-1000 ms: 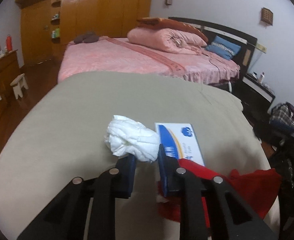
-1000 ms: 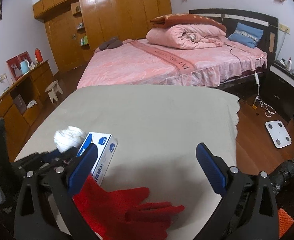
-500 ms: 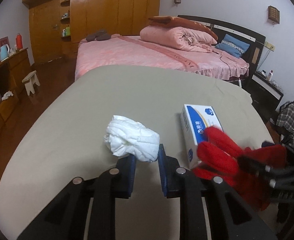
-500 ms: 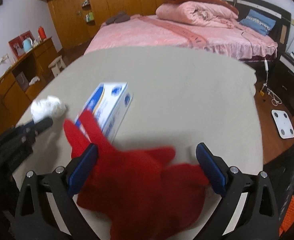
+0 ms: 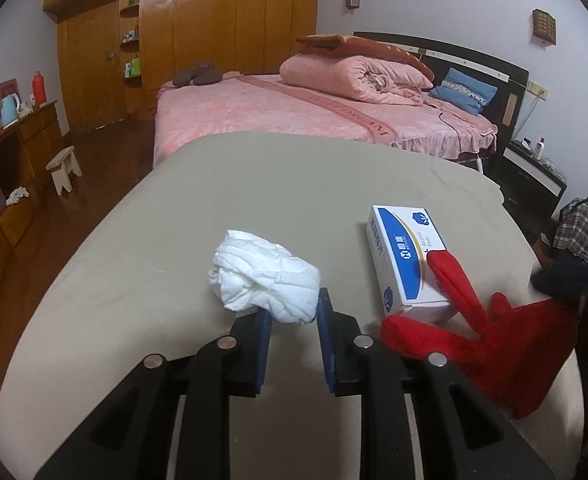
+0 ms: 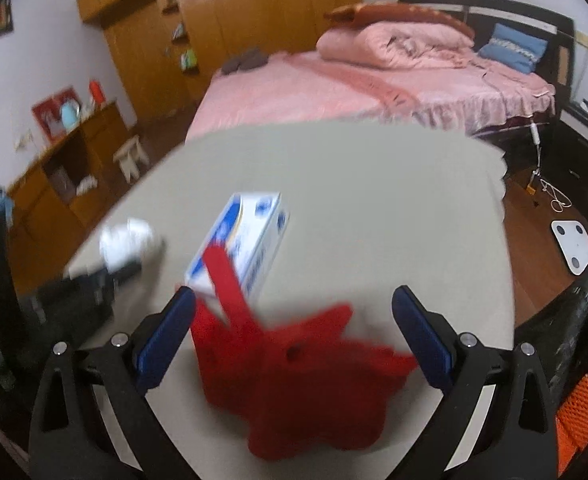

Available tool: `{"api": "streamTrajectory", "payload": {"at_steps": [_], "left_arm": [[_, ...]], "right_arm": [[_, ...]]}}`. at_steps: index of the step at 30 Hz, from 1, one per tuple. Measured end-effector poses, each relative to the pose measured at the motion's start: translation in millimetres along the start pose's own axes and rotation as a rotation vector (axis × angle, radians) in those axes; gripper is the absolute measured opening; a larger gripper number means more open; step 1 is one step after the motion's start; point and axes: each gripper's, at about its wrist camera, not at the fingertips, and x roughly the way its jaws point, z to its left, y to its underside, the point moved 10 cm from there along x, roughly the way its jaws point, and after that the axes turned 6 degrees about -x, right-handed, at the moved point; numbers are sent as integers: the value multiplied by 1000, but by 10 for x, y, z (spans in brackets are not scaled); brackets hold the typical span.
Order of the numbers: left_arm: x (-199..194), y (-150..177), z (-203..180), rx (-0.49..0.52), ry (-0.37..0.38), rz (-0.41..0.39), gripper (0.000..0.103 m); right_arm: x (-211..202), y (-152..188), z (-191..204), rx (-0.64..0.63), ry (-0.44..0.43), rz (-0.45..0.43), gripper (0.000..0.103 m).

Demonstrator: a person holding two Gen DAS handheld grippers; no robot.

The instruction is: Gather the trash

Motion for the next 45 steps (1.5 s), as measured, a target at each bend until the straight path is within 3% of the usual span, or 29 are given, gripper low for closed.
{"api": "streamTrajectory", "payload": {"at_steps": [5,10,19,24,28,31,33,36,45], "left_arm": [[-5,11,15,-11,-1,3,22],[-5,5,16,-7,-2,0,22],[7,19,86,-14,-9,6,23],[-9,8,103,-20,-6,-1,23],[-26,10,110,-24,3,-4,24],[-62,21,113,-23,11,-6,35],[-113,22,109,-17,10,-20,48],[-163,11,144,-17,3,-34,55],[-96,-41,487,-55,-62,-26,59]], "right_arm": [[282,-97,-62,-26,51,35,96],[509,80,-34,-36,52,100,96],[516,438,214,-86,15,180,96],[352,264,220,-33,-20,109,96],[253,9,187,-42,9,44,96],[321,-98,151,-38,32,44,96],[384,-169,120,-19,30,41,96],[504,-214,164,-11,28,51,96],[793,-115,396,-1,31,125,96]]}}
